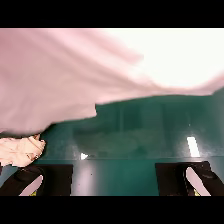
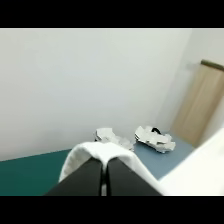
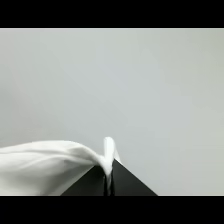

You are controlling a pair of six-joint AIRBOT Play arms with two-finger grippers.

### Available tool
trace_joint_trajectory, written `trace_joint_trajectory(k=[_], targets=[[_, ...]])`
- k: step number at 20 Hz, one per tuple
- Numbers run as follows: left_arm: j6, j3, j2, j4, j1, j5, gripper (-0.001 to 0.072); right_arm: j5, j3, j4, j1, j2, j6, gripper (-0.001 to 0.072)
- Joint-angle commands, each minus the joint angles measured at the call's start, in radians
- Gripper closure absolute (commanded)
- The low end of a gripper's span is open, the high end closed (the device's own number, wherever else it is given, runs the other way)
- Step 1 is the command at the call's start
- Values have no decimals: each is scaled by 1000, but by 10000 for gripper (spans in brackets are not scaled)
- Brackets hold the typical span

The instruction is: Fold the shirts.

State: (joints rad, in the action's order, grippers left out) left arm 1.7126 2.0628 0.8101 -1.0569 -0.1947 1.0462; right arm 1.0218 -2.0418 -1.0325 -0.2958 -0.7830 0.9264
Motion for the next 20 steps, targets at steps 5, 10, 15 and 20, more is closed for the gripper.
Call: trace_joint_trajectory(k=[5, 10, 15, 20], targets=[[37, -252, 436, -222, 0, 146, 681, 463, 4, -66, 2, -525, 452, 699], [-100, -347, 845, -190, -11, -85, 681, 485, 72, -69, 106, -1047, 476, 699], [-175, -345, 900, -196, -18, -260, 681, 294, 116, -174, 186, -1175, 402, 699], [-175, -346, 901, -343, -17, -293, 681, 278, 55, -247, 162, -1170, 388, 700]])
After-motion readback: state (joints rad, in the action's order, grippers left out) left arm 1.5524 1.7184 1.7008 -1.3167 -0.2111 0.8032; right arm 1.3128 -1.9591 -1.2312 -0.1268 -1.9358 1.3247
